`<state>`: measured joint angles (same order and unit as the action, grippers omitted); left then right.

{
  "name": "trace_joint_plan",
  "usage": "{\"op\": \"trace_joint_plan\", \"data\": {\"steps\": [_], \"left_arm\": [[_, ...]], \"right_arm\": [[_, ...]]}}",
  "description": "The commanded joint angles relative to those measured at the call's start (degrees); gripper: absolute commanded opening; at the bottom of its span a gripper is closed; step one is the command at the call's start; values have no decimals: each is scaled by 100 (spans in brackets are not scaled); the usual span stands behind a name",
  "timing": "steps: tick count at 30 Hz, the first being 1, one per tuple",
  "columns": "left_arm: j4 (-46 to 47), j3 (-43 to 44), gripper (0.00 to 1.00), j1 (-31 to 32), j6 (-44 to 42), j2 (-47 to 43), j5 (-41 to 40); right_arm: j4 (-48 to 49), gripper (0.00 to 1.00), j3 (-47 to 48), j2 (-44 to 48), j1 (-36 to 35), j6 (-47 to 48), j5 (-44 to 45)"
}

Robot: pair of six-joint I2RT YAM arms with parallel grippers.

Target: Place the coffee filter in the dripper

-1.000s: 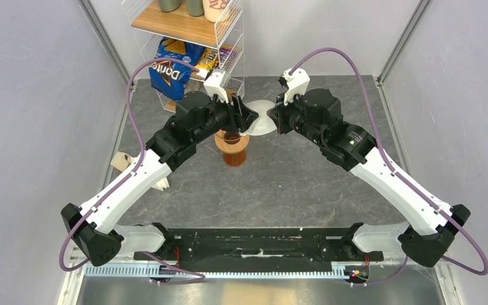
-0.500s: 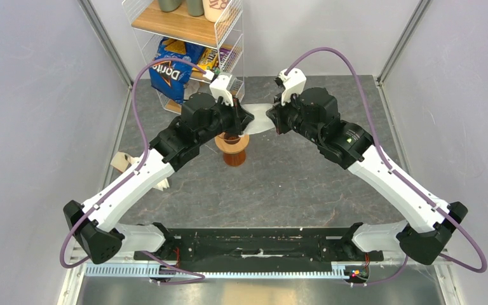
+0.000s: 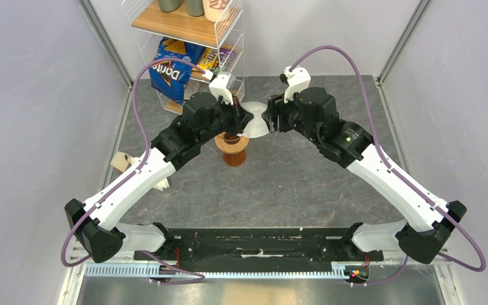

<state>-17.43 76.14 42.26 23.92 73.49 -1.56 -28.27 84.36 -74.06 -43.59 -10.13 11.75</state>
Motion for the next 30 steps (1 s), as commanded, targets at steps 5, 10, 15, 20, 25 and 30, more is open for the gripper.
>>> {"op": "trace_joint_plan", "data": {"steps": [5,10,15,20,25,30], "left_arm": [[305,173,2,19,600,-26,-219],[336,179,2,23,788,14,-208],[375,204,2,17,856,45,-212],[375,220,2,19,1018,78,-92],[400,234,2,19,1101,123,32],[455,234,2,19,1129,148,69]], "right_arm": [[449,59,-78,38,11,-403,193],[482,61,-76,-54,13,-467,138],[537,63,-116,-111,13,-422,158],[726,61,-208,-110,11,-220,223],[919,51,-276,-70,8,-61,281],[840,37,-245,-126,9,-48,287]]}}
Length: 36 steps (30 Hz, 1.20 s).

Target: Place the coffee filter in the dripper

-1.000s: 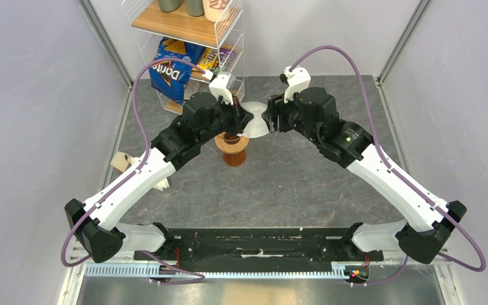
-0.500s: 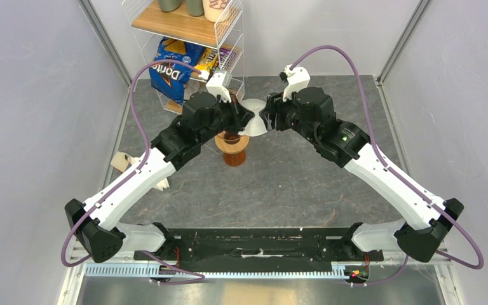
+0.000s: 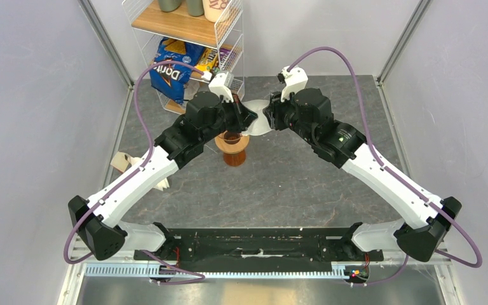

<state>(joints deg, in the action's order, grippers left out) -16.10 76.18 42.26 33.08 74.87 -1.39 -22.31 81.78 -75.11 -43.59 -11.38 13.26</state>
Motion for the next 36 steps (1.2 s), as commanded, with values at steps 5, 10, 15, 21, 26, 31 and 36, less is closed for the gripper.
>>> {"op": "trace_joint_plan", "data": {"steps": [5,10,15,21,26,31,36], "left_arm": [[373,257,2,19,165,41,60],[348,230,4,19,104,38,0],[277,239,31,19,-48,29,-161],[126,222,41,19,-232,-33,-504],[61,238,50,19,-347,-28,-757],[36,262,57,19,-504,-28,-778],[89,231,50,19,-550,-13,-513]], "right_arm": [[174,27,48,-71,9,13,-34],[116,0,160,-164,9,-79,-26],[119,0,293,-225,9,-104,-47],[124,0,270,-186,10,-37,37],[138,0,268,-177,9,-38,22],[135,0,277,-162,4,-2,6],[138,0,303,-202,9,-4,-55]]}}
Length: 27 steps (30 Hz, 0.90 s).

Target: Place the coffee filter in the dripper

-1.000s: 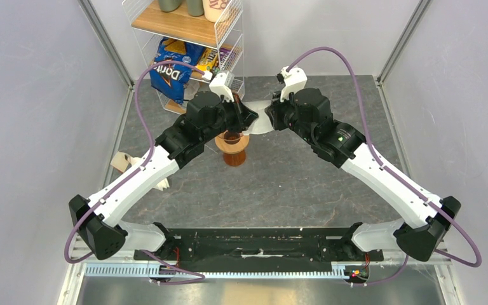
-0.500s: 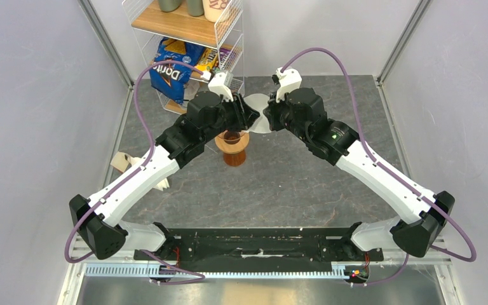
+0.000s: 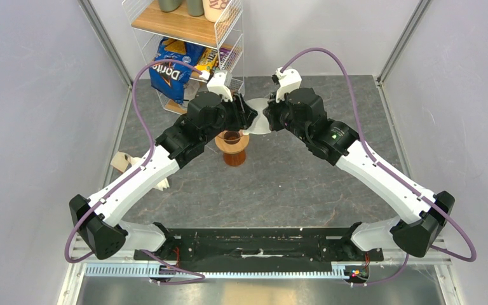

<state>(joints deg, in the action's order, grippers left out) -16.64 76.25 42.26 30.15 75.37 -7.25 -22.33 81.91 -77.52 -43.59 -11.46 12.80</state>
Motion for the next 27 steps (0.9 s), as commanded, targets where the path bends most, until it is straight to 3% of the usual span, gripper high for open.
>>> {"op": "trace_joint_plan", "data": {"steps": [1,8,12,15,27], "left_arm": [[159,211,48,19,-261,-53,83],[230,204,18,19,-298,-4,255],[241,241,7,19,-319,49,296],[262,264,2,25,-294,69,325],[394,206,2,125,-262,77,566]], "right_arm": [[137,0,297,27,9,-7,-13],[108,0,349,-35,9,-44,-69],[91,0,417,-97,-6,-84,-99],[75,0,437,-122,-37,-87,-126],[133,0,423,-125,-97,-136,-270]]}}
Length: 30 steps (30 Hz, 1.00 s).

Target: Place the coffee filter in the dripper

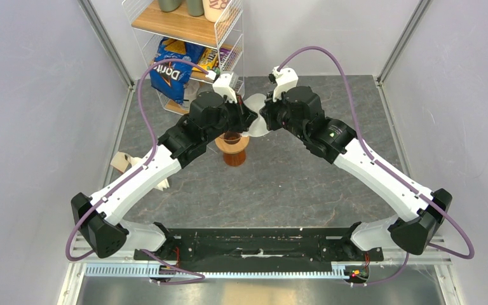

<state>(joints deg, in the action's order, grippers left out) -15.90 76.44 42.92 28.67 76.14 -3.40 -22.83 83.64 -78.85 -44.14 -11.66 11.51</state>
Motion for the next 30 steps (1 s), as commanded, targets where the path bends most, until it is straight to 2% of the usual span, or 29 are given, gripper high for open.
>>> {"op": "trace_joint_plan", "data": {"steps": [1,8,13,14,16,18,24,27,30], "left_arm": [[330,187,2,59,-101,-2,198],[320,130,2,59,-80,-63,196],[131,120,2,46,-79,-152,-228],[90,133,2,50,-76,-161,-267],[78,127,2,50,-80,-195,-307],[70,125,2,46,-51,-206,-357],[-61,193,2,16,149,-201,-471],[-93,222,2,-2,266,-171,-482],[-119,231,2,-1,291,-138,-485]], "right_arm": [[188,0,243,14,-42,-131,-162],[151,0,188,101,-42,-129,-96],[28,0,213,121,-44,17,69],[-13,3,238,119,-44,37,48],[-72,23,215,145,-43,47,52],[-114,33,198,175,-42,71,84],[-264,51,197,304,-7,111,212],[-304,49,206,361,-2,152,220],[-355,40,198,392,-5,155,221]]}}
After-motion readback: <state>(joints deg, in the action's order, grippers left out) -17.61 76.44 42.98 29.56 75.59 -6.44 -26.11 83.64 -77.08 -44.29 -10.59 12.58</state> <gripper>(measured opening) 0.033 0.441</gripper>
